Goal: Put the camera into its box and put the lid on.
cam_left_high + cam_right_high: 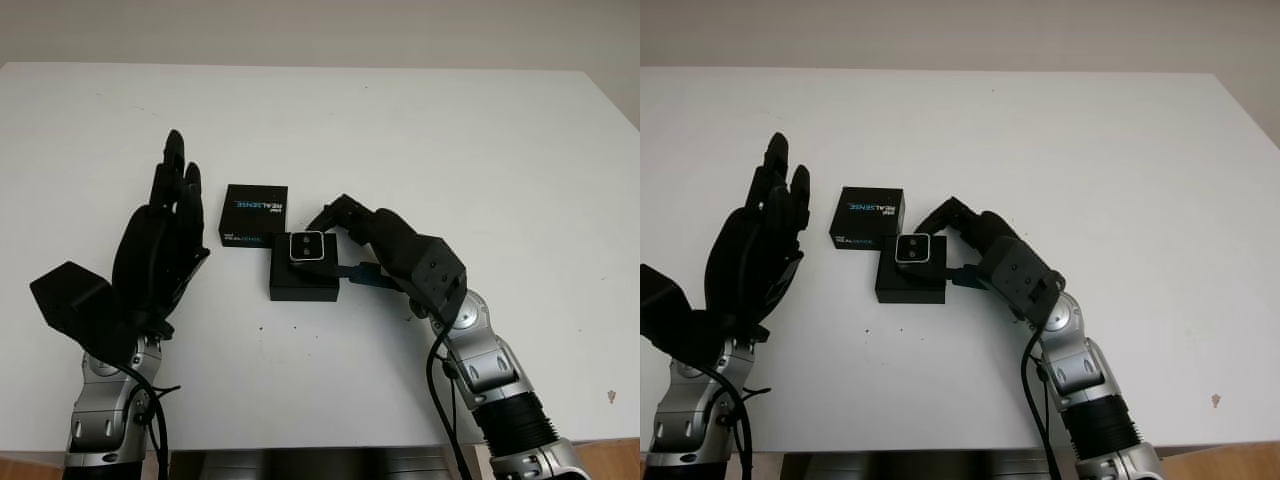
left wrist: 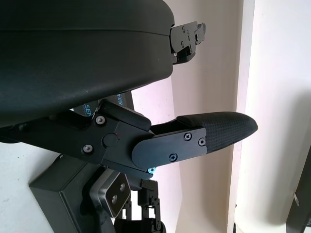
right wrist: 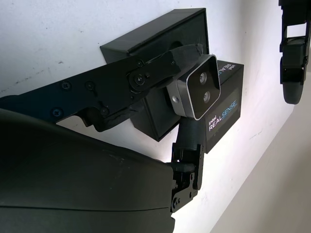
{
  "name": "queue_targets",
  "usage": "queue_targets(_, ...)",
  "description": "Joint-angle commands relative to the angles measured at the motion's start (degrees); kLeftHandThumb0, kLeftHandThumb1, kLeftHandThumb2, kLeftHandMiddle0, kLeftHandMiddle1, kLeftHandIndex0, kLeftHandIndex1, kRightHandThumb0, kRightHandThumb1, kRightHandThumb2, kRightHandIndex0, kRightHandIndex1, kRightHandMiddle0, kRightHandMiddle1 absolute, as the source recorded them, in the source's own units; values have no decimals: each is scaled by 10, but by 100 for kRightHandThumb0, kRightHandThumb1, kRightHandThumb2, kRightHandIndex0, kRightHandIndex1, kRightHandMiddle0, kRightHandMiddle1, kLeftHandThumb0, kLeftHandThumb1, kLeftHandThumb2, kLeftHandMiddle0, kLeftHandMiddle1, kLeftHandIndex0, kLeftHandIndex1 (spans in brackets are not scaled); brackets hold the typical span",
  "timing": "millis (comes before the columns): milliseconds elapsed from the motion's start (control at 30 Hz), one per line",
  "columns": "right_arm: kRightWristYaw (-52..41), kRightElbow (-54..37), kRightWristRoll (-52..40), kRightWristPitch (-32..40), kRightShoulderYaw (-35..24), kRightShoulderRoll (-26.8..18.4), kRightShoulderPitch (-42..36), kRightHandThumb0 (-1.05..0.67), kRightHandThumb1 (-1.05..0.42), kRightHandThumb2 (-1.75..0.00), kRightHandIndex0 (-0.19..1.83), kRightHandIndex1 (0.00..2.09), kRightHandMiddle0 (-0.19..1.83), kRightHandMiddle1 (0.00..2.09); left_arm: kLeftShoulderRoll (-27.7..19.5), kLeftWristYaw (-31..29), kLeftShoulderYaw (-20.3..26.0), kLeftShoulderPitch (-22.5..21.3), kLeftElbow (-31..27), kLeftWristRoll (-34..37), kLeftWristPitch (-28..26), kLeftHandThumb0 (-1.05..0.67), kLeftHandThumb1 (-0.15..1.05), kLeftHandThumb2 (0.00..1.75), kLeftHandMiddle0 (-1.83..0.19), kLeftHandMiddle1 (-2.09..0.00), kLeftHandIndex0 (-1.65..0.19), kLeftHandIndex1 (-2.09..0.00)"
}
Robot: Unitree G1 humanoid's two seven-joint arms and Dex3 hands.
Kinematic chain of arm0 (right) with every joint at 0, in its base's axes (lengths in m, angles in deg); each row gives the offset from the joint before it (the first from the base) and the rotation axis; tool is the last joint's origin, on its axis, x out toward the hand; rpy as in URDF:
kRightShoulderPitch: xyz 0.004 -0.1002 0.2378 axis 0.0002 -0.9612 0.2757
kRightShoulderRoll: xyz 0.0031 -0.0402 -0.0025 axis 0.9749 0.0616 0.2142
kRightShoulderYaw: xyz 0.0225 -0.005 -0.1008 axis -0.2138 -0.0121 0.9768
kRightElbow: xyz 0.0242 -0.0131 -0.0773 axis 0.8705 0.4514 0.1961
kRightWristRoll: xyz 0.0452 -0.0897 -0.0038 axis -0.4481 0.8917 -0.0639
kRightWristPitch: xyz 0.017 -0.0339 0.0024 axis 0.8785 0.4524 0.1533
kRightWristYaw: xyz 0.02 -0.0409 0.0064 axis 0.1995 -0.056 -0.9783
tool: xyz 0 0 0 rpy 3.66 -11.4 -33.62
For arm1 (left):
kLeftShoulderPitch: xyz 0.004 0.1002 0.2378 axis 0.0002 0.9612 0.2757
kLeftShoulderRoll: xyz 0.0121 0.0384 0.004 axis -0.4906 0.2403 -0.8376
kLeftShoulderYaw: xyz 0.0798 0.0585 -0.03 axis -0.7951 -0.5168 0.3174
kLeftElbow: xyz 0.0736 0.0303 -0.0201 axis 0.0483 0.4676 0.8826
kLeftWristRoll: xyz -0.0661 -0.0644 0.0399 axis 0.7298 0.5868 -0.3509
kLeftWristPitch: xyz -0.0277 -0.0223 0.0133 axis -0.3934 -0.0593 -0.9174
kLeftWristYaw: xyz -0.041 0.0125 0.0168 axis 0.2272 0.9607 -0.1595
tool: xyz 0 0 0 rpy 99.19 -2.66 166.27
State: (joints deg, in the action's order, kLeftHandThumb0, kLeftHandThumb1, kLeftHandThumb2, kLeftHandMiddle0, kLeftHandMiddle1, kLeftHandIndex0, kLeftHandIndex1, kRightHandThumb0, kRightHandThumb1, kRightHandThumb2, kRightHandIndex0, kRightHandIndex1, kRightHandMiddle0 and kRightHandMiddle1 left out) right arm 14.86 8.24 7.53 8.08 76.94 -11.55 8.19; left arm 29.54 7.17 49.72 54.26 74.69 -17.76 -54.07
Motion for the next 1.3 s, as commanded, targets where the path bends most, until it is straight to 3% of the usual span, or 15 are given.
queue_targets(0,-2,4,-3,-10,0,0,4,-50,-103,-5,18,5,32,169,1,2,-1,7,-11,-2,0,-82,105,64,19,0,19,0)
queue_targets(867,-8,6,5,-3,13,2,-2,-52,-104,-5,19,5,34,170,0,1,0,8,-9,0,2,-82,105,64,19,0,19,0)
queue_targets(1267,10,11,27,-38,13,-9,-10,-50,-104,-5,17,5,28,172,-2,-3,2,8,-10,2,1,-83,105,64,19,0,19,0)
